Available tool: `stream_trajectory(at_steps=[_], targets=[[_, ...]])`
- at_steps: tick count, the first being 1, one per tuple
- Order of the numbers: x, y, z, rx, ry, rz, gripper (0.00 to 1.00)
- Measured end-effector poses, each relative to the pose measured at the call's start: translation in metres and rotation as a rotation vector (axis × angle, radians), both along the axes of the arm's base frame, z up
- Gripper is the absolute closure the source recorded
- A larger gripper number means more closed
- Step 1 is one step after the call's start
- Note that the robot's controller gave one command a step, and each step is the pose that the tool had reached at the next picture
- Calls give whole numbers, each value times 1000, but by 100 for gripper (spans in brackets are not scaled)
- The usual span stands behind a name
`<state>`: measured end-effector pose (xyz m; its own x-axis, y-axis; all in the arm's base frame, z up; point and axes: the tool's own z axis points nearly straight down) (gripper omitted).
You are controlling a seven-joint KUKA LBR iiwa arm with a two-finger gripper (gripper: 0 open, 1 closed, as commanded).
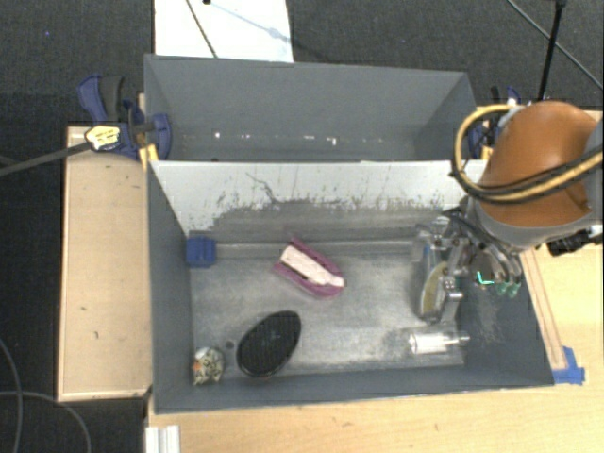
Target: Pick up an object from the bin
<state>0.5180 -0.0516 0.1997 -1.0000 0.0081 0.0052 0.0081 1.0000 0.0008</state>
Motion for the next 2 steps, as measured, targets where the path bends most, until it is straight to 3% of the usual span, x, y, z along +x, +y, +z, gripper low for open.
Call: stream_trajectory(at_steps=[1,2], targets=[[-24,-82,-104,-1,-5,74,0],[56,-97,-129,9,10,353,0]])
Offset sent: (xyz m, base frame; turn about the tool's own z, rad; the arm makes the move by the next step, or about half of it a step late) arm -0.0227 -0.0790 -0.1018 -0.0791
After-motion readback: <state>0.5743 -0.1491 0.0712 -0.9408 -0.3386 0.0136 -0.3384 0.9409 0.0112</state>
